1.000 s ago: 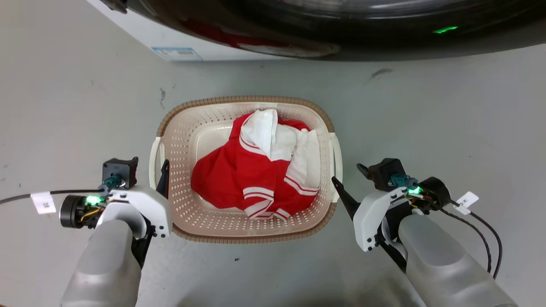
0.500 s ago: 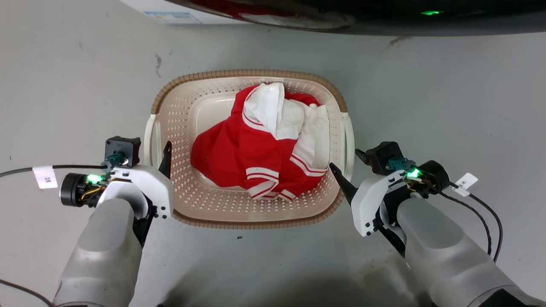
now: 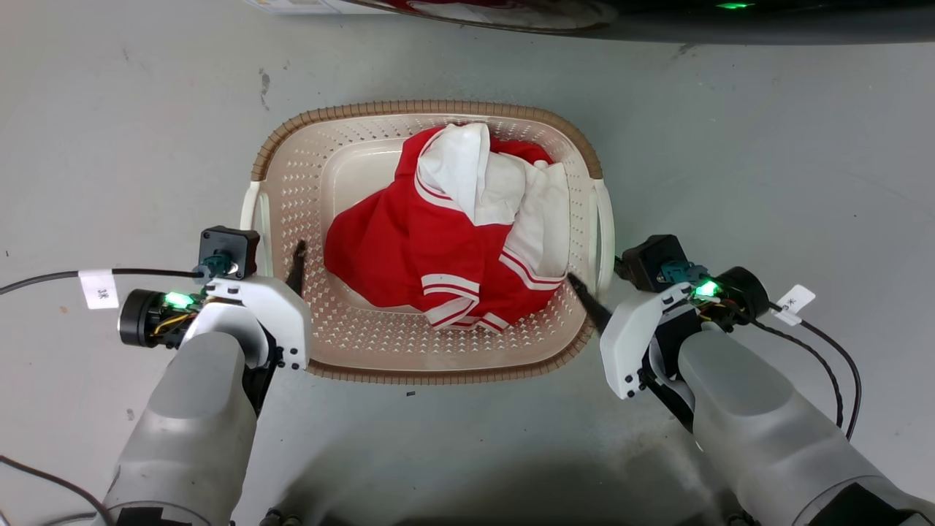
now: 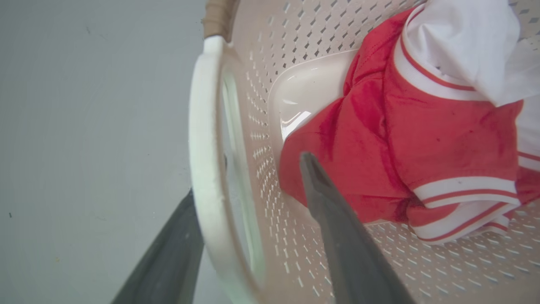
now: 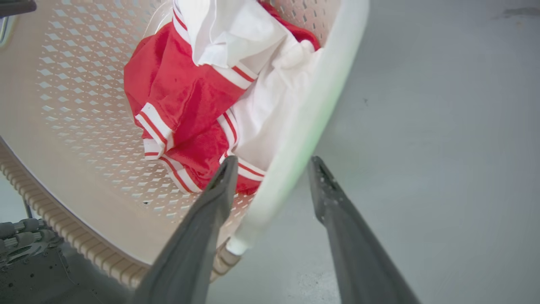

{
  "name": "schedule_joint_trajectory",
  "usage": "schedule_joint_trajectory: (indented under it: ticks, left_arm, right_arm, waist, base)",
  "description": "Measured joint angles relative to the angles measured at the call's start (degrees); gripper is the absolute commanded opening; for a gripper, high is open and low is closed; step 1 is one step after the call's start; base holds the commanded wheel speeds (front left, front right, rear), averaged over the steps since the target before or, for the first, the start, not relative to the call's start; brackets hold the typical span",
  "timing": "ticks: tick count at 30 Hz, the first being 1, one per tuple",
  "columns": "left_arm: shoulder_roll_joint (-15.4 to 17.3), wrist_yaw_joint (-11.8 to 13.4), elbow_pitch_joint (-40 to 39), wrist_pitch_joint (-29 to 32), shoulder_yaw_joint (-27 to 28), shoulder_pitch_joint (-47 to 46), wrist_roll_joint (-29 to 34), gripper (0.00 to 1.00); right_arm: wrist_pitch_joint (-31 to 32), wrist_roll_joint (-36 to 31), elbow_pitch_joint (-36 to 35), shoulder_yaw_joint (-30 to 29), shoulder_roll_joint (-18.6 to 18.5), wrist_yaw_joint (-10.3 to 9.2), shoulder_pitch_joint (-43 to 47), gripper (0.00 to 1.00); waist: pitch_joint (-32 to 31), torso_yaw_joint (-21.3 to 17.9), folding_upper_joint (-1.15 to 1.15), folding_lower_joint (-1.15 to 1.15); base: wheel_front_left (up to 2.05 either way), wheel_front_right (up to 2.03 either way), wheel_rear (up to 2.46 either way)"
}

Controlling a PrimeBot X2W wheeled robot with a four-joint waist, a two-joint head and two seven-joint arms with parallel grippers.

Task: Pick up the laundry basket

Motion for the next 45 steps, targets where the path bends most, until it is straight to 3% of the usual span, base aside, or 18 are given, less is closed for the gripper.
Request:
schedule_joint_trajectory:
  ticks: [1, 18, 34, 45]
  left_arm:
    - [0.01, 0.01, 0.3, 0.0, -0.16, -0.22, 0.0, 0.0]
    - [-2.34, 0.08, 5.31, 0.31, -4.53, 0.1, -3.63, 0.0]
    - [-3.65, 0.34, 6.25, 11.21, -14.06, 7.68, -15.12, 0.0]
    - [-2.03, 0.34, 1.58, 19.06, -23.37, 12.82, -24.98, 0.0]
  right_arm:
    - [0.0, 0.04, 0.02, 0.24, 0.0, 0.0, -0.19, 0.0]
    - [1.76, 4.38, 2.42, 5.35, -0.66, -0.44, 0.94, 0.0]
    - [9.65, 11.45, 2.88, 11.79, -1.38, -0.44, 6.46, 0.0]
    - [14.7, 17.3, 1.08, 15.74, -3.15, -0.35, 10.59, 0.0]
  waist:
    - [0.04, 0.03, 0.0, 0.0]
    - [-4.4, 0.61, 0.0, 0.0]
    - [-19.41, 0.07, 0.0, -0.01]
    - [-31.47, 0.16, 0.01, -0.01]
  base:
    - [0.0, 0.0, 0.0]
    - [0.0, 0.0, 0.0]
    - [0.0, 0.0, 0.0]
    - [0.0, 0.0, 0.0]
